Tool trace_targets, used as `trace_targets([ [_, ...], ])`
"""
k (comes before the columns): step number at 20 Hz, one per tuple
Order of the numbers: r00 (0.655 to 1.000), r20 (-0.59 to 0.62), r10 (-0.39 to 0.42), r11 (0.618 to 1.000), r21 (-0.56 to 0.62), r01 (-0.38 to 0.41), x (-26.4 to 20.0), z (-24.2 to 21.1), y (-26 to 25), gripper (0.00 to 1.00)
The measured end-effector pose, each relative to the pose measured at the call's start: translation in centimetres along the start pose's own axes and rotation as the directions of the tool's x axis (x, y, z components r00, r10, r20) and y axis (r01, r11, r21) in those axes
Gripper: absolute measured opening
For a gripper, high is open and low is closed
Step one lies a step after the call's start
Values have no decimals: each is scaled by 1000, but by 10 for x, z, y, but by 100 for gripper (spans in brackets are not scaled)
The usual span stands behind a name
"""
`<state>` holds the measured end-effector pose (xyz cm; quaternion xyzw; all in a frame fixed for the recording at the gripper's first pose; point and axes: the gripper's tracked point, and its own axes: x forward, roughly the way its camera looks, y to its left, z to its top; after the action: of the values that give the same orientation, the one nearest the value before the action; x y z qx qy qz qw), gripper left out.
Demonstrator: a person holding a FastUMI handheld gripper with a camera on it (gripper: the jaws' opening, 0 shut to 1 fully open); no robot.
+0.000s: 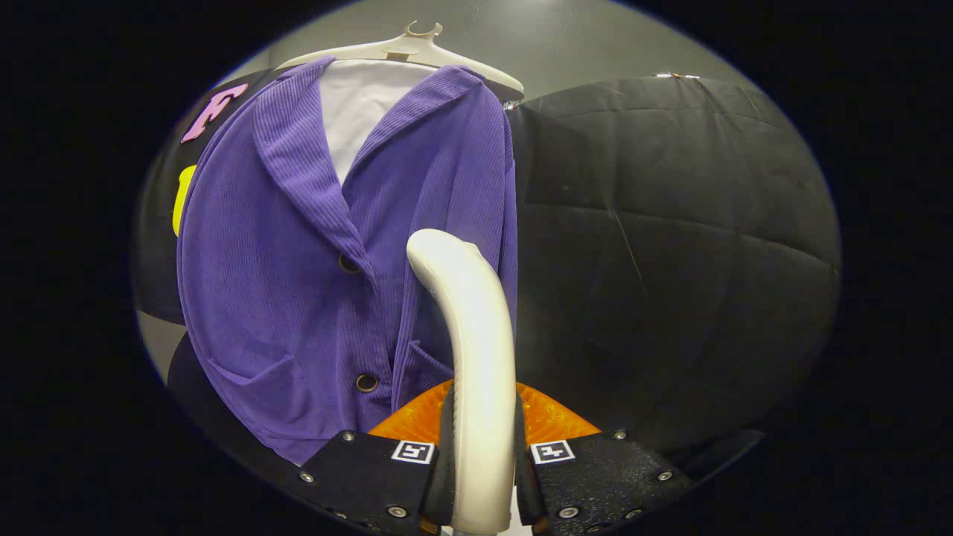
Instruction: Iron the clothes twice with a garment steamer, once on the left side and once on the right side.
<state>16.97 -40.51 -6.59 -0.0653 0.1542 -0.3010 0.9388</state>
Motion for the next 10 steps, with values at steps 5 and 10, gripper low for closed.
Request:
trace_targets([
  [5,999,-42,9,1000,-15,-10,5,-28,1,33],
  [10,997,-75,7,999,-48,-11,13,-38,6,33],
])
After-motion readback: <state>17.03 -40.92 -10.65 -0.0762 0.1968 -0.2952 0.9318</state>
